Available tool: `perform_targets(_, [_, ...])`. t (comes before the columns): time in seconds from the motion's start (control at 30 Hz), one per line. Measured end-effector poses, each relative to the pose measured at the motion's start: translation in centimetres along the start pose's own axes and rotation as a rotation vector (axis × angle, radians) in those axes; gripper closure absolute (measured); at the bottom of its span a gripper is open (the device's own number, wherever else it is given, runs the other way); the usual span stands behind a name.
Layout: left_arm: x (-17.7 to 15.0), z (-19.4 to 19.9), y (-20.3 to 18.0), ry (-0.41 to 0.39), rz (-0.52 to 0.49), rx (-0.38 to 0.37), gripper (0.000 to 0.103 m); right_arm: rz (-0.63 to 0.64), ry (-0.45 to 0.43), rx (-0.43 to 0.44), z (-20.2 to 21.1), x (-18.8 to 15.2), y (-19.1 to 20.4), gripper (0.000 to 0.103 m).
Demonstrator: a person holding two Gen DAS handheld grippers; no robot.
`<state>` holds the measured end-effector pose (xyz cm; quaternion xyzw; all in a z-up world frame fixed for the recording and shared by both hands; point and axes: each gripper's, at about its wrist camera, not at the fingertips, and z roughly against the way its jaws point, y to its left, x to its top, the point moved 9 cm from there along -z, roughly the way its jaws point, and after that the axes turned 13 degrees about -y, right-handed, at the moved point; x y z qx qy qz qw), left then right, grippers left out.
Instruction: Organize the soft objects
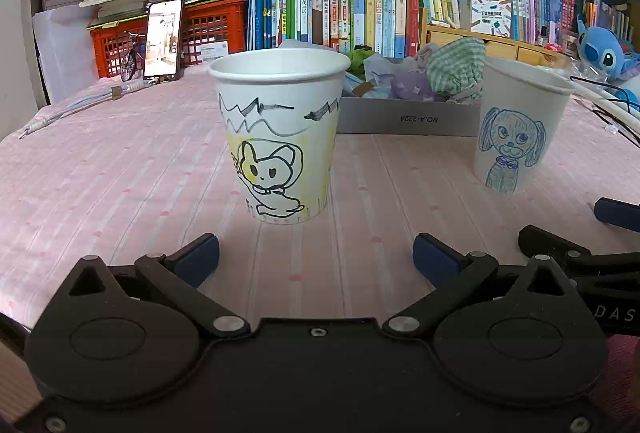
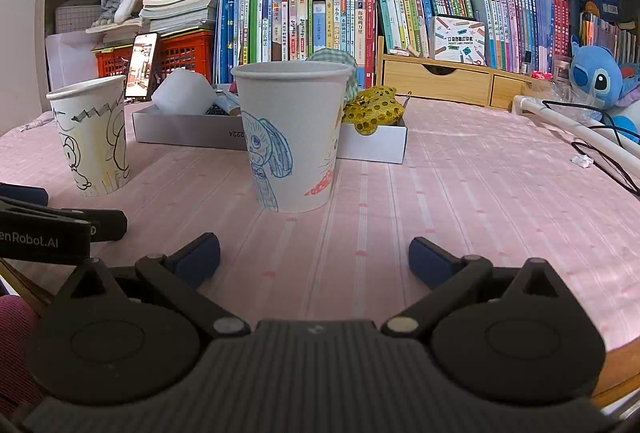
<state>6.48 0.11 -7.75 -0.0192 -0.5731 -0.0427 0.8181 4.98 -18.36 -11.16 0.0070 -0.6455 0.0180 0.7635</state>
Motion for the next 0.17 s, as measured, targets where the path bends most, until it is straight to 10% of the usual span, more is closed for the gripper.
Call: perform_targets(0.17, [0.03, -0.05, -0.09, 0.000, -0.003, -0.003, 0.000, -0.001, -0.001, 0.000, 0.00, 0.00, 0.00, 0.000])
